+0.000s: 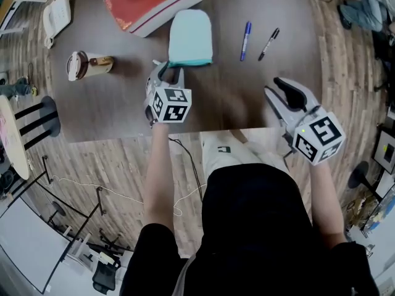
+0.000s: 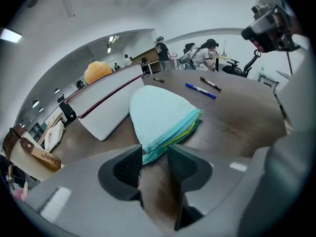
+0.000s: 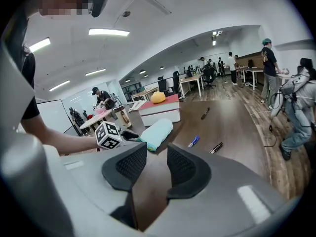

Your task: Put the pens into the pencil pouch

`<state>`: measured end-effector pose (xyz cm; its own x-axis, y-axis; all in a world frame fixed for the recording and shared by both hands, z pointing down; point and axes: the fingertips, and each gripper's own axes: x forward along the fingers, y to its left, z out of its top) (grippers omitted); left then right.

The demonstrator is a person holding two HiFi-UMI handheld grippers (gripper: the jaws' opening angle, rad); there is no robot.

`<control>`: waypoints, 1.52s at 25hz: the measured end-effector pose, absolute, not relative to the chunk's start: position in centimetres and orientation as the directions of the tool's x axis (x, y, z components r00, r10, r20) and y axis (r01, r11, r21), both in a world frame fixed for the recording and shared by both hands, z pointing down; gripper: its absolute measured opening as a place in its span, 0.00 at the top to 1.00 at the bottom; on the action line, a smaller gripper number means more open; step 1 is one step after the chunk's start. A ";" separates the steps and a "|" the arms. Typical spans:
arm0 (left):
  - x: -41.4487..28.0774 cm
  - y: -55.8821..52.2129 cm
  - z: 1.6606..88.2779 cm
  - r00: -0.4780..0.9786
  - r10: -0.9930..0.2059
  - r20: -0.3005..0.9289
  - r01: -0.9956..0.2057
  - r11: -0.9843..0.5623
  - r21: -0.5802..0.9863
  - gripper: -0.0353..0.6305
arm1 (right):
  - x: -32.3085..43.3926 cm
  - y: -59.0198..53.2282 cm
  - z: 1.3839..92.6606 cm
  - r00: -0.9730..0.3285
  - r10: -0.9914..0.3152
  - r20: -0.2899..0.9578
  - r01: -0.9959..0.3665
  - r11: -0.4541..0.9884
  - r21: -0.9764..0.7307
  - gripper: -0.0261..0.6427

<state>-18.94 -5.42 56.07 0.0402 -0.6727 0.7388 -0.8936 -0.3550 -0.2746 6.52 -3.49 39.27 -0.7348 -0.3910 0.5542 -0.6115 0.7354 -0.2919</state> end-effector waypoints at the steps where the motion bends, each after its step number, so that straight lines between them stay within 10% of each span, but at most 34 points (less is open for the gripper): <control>1: -19.0 -5.5 56.2 0.038 -0.669 0.742 -0.892 -0.357 -0.276 0.71 | 6.6 -3.6 39.3 -0.734 -0.391 0.554 -0.612 0.734 -0.293 0.77; 38: -16.0 -5.9 53.8 0.184 -0.642 0.744 -0.938 -0.341 -0.062 0.88 | 7.4 -3.0 39.5 -0.743 -0.395 0.541 -0.616 0.720 -0.320 0.77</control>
